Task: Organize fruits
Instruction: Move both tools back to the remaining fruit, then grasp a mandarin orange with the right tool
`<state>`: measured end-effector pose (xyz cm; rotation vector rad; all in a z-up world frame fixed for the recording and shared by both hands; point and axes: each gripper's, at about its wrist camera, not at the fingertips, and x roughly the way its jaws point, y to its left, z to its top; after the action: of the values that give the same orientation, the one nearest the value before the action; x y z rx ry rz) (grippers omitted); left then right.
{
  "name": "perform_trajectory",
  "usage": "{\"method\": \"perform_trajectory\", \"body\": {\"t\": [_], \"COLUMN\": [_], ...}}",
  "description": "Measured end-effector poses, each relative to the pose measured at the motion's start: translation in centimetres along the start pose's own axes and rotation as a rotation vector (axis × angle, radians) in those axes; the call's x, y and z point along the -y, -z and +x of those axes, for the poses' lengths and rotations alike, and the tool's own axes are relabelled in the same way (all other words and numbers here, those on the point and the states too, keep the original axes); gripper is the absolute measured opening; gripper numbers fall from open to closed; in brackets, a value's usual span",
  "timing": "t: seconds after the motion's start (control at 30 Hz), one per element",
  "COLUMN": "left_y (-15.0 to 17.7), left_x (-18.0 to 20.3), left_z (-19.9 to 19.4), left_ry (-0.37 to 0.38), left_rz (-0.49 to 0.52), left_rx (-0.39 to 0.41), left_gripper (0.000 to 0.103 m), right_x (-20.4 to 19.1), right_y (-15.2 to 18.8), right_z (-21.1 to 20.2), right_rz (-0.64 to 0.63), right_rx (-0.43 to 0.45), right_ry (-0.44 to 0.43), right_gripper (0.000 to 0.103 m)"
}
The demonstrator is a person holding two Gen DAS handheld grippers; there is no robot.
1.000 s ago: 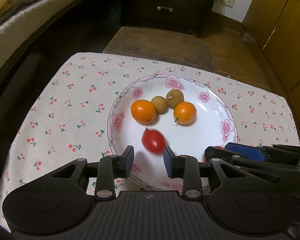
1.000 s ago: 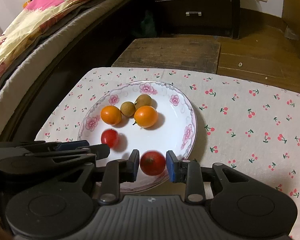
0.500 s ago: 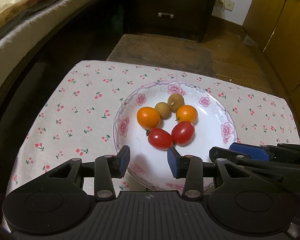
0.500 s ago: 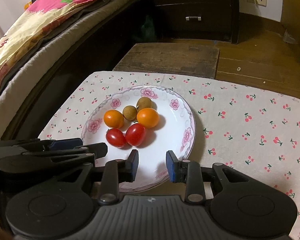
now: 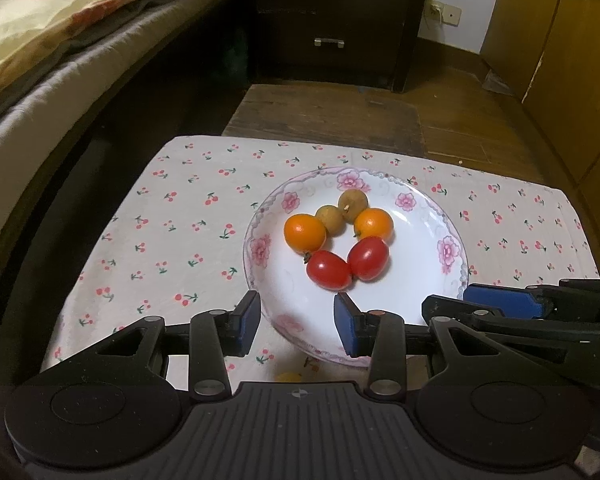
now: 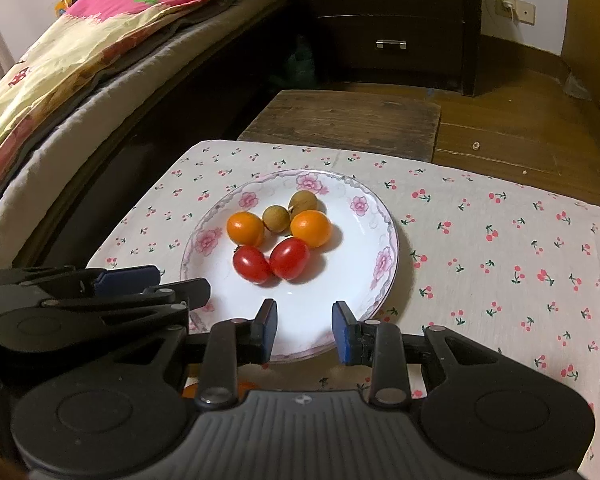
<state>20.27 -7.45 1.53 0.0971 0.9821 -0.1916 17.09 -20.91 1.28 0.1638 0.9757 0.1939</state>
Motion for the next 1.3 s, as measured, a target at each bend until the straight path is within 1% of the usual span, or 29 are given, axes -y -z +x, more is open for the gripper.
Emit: {"method": "perform_trajectory", "body": {"t": [0.6,0.77,1.13,1.3], "left_y": [1.7,2.4,4.0,4.7], "left_x": [-0.5,-0.9,-2.1,-2.6], "left_z": [-1.4,-1.7,-1.9,-1.9], "left_ry": [-0.013,-0.006,0.025,0.025], "left_rz": [0.013,0.009,-0.014,-0.023], "left_rx": [-0.002,-0.009,-0.054,-0.070], "left_gripper": [0.048,0.048,0.048,0.049], "right_x": [-1.2,-1.5,-2.4,-2.8], "right_y": [1.6,2.2,3.5,4.0], "right_z": [-0.8,-0.9,-0.7,-0.4], "right_rz": [0.004,0.000,-0.008,-0.007], "right_rx": [-0.018,-0.030,-0.073,-0.093], "right_ry": [-0.011,-0.019,-0.042,-0.052], "right_gripper": [0.032,0.032,0.032,0.032]}}
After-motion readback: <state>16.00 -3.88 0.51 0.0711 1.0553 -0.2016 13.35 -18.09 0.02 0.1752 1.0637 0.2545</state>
